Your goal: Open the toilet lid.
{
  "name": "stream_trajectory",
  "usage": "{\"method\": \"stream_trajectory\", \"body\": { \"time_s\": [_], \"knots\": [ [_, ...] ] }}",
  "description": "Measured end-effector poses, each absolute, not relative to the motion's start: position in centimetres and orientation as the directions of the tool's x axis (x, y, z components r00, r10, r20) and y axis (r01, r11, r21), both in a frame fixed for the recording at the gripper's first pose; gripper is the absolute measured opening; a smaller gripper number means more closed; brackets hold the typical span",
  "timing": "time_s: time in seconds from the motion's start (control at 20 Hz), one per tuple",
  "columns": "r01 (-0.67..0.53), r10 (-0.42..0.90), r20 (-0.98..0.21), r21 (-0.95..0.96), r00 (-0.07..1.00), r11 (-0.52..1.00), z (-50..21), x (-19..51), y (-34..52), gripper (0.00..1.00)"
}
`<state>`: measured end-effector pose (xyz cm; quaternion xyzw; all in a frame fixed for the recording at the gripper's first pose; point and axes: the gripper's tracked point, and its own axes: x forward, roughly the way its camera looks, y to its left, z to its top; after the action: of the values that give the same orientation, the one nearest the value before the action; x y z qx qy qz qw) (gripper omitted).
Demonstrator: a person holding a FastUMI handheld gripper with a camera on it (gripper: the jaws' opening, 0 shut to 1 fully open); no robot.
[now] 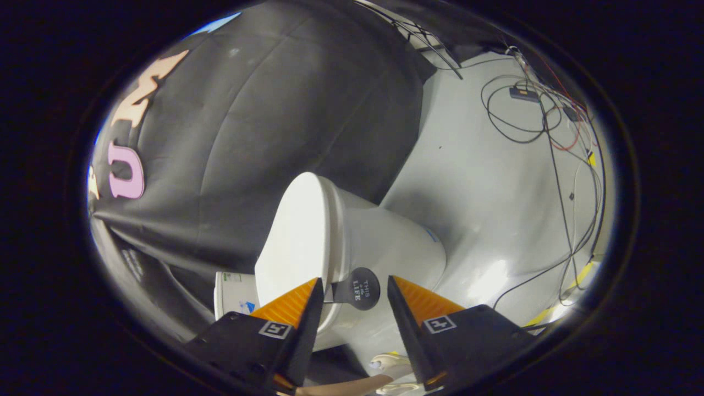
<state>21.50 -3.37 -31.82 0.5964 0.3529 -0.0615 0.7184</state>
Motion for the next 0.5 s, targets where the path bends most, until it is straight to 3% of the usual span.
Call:
{"method": "stream_trajectory", "body": {
  "time_s": [0.2, 0.45, 0.5],
  "knots": [
    [0.512, 0.368, -0.553, 0.833, 0.748, 0.210, -32.7, 21.8, -2.5, 0.42],
    [0.500, 0.370, -0.464, 0.866, 0.805, -0.003, -31.0, 21.8, -2.5, 0.02],
    [0.503, 0.365, -0.472, 0.864, 0.803, 0.013, -31.0, 21.8, -2.5, 0.00]
  ]
}}
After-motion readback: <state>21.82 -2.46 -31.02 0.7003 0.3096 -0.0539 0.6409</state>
